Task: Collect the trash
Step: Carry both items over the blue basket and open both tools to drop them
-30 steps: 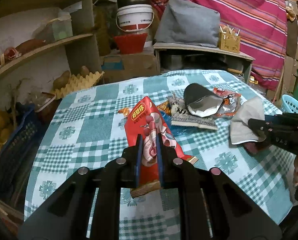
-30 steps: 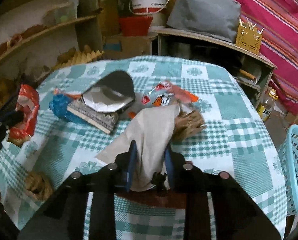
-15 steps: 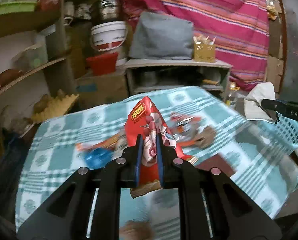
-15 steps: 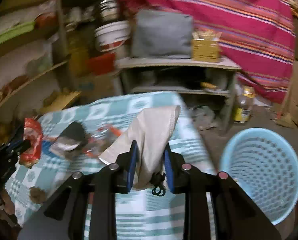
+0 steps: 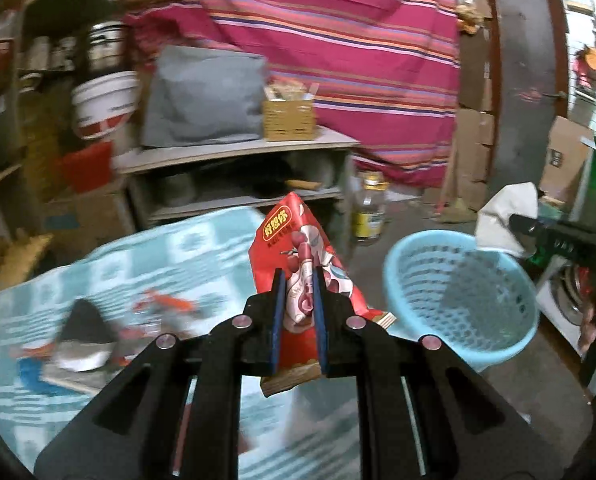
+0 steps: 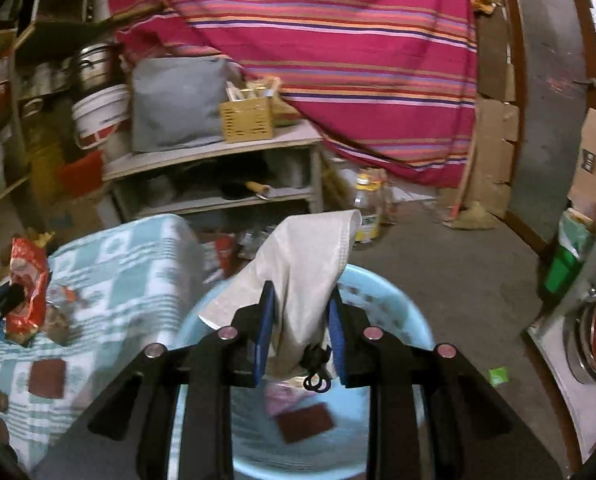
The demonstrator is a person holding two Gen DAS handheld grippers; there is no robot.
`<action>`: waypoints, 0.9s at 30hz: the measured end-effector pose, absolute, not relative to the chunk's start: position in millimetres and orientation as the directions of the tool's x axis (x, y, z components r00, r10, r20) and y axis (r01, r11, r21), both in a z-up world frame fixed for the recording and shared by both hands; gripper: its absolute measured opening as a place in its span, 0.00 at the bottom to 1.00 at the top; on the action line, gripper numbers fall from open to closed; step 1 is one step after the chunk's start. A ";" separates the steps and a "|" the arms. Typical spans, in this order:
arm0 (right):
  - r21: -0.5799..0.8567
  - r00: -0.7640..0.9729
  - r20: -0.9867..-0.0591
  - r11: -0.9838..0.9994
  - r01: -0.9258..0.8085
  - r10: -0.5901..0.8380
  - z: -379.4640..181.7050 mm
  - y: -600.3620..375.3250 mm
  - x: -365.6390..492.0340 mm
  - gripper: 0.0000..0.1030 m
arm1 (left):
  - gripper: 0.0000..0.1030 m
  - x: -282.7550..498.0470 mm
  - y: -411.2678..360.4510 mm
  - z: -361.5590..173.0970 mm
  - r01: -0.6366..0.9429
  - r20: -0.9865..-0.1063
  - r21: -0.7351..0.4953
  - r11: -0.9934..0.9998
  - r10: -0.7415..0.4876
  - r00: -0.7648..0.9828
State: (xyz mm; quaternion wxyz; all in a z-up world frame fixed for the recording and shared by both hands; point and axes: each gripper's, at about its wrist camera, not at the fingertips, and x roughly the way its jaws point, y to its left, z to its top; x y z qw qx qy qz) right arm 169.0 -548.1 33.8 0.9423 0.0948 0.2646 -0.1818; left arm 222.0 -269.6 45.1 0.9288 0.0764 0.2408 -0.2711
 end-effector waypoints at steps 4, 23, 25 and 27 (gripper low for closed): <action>0.104 0.784 -0.541 0.901 0.422 -0.304 26.1 -576.0 158.6 0.25 | 0.12 217.5 -322.5 35.9 0.602 -0.496 -0.001 0.799 -0.523 0.694; 0.120 0.754 -0.573 0.877 0.466 -0.322 11.5 -594.7 156.0 0.25 | 0.61 236.7 -407.4 16.9 0.672 -0.555 -0.027 0.740 -0.570 0.606; 0.116 0.753 -0.575 0.879 0.463 -0.320 11.2 -593.2 157.2 0.25 | 0.70 237.1 -397.5 21.2 0.647 -0.549 -0.021 0.762 -0.550 0.630; 0.114 0.755 -0.574 0.882 0.457 -0.317 11.5 -591.6 158.8 0.25 | 0.81 236.7 -383.2 26.9 0.618 -0.525 -0.011 0.786 -0.530 0.665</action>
